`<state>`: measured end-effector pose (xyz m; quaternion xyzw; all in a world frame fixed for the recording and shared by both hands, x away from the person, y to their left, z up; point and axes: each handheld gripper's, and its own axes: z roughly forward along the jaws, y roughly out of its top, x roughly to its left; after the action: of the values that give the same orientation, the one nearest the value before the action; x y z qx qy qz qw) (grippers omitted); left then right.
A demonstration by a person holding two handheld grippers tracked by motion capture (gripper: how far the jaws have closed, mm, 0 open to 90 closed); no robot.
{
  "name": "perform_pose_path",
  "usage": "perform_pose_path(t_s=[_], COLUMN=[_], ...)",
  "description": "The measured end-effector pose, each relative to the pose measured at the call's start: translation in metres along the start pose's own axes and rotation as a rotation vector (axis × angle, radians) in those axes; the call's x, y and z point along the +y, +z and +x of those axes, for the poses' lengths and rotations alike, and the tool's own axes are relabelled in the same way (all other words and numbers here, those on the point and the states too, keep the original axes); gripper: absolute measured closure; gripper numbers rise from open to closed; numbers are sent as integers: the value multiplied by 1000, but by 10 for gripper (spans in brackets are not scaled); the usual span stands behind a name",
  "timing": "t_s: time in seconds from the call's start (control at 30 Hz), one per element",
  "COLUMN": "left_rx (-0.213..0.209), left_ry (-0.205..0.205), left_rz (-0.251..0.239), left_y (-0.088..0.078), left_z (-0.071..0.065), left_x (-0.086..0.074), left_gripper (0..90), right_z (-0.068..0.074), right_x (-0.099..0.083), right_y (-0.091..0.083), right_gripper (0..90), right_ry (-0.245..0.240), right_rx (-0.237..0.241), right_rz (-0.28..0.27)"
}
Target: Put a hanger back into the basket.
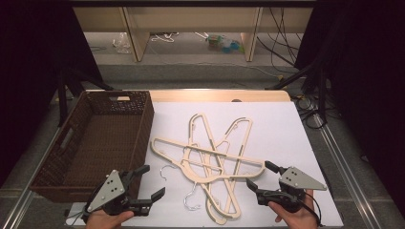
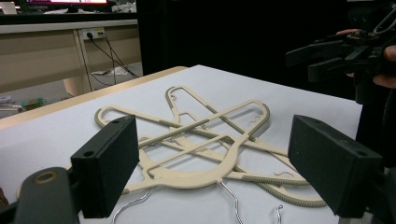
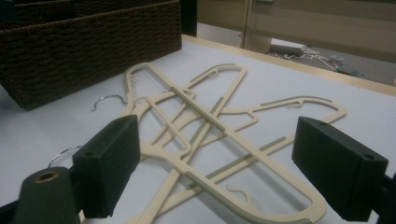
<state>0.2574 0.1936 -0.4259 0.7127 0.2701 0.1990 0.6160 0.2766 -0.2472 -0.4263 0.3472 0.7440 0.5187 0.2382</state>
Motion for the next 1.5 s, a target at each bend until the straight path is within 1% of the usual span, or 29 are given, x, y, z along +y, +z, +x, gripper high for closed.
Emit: perform_pose_path(t_s=[0.03, 0.13, 0.17, 0.2, 0.27, 0.3, 0.37, 0.4, 0.43, 0.5, 0.53, 0.57, 0.6, 0.63, 0.73, 0.77, 0.83, 0.87, 0.9, 0.93, 1.0, 1.07, 1.2, 1.3, 1.37, 1.4, 1.43, 1.47, 1.5], left_rx=[-1, -2, -5, -6, -6, -3, -4, -2, -3, -4, -3, -2, -2, -5, -7, -8, -4, -6, -6, -7, -2, -4, -6, -5, -6, -13, -13, -12, -12], left_ry=[-11, -6, 0, 2, 0, -8, -5, -12, -9, -10, -19, -20, -21, -13, -4, -3, 5, 5, 5, 9, -3, -1, -2, 4, 4, 21, 24, 18, 18], left_rz=[0, 0, -1, -1, -2, 1, 4, 6, 6, 6, 6, 7, 8, 8, 8, 8, 12, 10, 10, 11, 15, 14, 18, 16, 16, 17, 19, 19, 19], left_y=[0, 0, 0, 0, 0, 0, 0, 1, 1, 1, 1, 1, 1, 1, 1, 1, 1, 1, 1, 2, 2, 2, 2, 2, 2, 2, 2, 2, 2], left_z=[0, 0, 1, 1, 1, 0, 0, -1, -1, -1, -1, -1, -2, -1, -1, -1, 0, 0, 0, 1, -1, -1, -1, -1, -1, 0, 0, -1, -1], left_x=[0, 0, 0, 0, 0, 0, 0, -1, -1, -1, -1, -1, -1, -1, -1, -1, -1, -1, -1, -1, -1, -1, -2, -2, -2, -1, -1, -2, -2], left_gripper=[163, 163, 163, 163, 163, 163, 163, 163, 163, 163, 164, 164, 165, 166, 167, 167, 168, 168, 168, 168, 168, 168, 168, 169, 170, 170, 170, 170, 170], right_z=[1, 1, 2, 2, 2, 2, 3, 2, 3, 2, 2, 1, 0, -1, -1, -2, -3, -3, -3, -3, -4, -4, -4, -4, -4, -4, -6, -6, -6], right_x=[0, -1, -1, -1, -1, -1, -2, -2, -1, -1, -2, -1, -1, -1, -1, 0, 0, 0, 0, 0, 1, 2, 4, 5, 4, 2, 3, 1, 1], right_y=[0, 2, 3, 2, 4, 4, 3, 5, 4, 6, 8, 8, 11, 13, 17, 20, 22, 24, 24, 25, 28, 34, 48, 62, 71, 75, 78, 83, 83], right_gripper=[164, 164, 164, 164, 164, 163, 161, 159, 159, 159, 168, 187, 191, 187, 190, 196, 202, 206, 206, 222, 231, 241, 262, 314, 320, 320, 326, 339, 339], right_ry=[11, -12, -5, 0, -13, -15, -8, -16, -2, -13, -13, -42, -73, -87, -89, -116, -120, -114, -114, -122, -151, -165, -218, -274, -295, -306, -325, -343, -343], right_rx=[11, 17, 26, 27, 31, 44, 39, 35, 51, 63, 83, 87, 99, 99, 115, 117, 123, 142, 142, 143, 150, 159, 165, 177, 196, 191, 197, 194, 194], right_rz=[12, 3, 7, 29, 16, 29, 45, 25, 38, 49, 43, 70, 74, 86, 107, 129, 149, 151, 151, 184, 209, 239, 305, 364, 416, 432, 474, 484, 484])
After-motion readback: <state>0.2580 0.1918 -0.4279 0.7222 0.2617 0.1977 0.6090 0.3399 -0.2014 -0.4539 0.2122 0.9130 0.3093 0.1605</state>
